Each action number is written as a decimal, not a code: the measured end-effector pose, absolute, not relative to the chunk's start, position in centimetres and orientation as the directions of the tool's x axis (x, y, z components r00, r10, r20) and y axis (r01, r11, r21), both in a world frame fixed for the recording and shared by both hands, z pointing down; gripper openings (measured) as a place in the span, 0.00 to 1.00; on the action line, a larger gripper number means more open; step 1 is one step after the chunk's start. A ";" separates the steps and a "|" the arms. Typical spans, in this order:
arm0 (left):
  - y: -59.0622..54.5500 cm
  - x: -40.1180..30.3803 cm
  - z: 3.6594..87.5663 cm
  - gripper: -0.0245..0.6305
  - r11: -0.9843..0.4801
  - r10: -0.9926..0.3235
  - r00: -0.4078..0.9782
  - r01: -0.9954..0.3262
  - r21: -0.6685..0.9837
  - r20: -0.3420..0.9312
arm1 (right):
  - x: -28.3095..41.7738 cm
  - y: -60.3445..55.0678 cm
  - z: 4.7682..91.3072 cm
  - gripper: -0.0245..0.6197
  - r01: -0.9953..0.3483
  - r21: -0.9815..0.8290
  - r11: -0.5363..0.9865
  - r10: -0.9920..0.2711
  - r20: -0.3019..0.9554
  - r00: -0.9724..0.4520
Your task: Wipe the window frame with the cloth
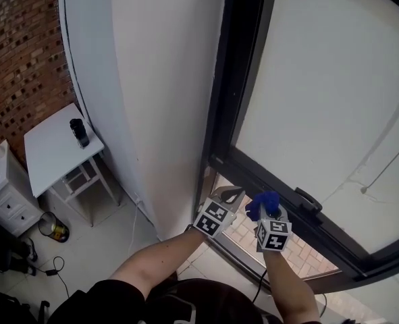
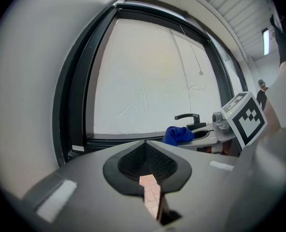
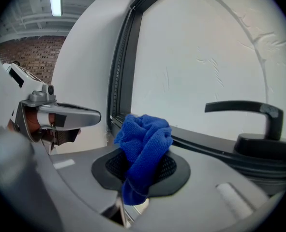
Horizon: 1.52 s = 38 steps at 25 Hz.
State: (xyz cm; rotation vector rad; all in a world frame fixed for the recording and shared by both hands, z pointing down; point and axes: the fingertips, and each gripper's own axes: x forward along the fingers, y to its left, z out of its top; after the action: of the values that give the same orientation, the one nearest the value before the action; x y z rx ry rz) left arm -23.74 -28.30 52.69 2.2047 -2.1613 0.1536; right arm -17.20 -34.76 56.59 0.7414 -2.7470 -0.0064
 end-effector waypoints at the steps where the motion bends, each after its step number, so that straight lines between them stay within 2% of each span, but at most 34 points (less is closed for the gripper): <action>1: -28.1 -24.2 52.9 0.03 -0.020 -0.994 0.016 -0.999 -0.034 0.109 | -17.8 -34.6 56.6 0.16 -0.489 0.082 0.868 -0.491 0.282 -0.824; 23: -23.6 -34.9 52.9 0.03 0.073 -0.990 -0.076 -0.997 -0.035 0.123 | -30.8 -31.8 56.1 0.16 -0.410 0.099 0.907 -0.420 0.291 -0.860; 38: -24.4 -35.9 53.0 0.03 -0.010 -0.993 0.004 -0.999 -0.052 0.122 | -35.8 -30.6 55.8 0.16 -0.381 0.113 0.918 -0.397 0.287 -0.872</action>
State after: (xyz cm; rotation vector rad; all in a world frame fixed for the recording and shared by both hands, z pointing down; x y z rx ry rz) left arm -35.93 -24.37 53.01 2.1896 -2.1747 0.1906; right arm -35.77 -30.58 55.85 0.5767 -2.7724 -0.0754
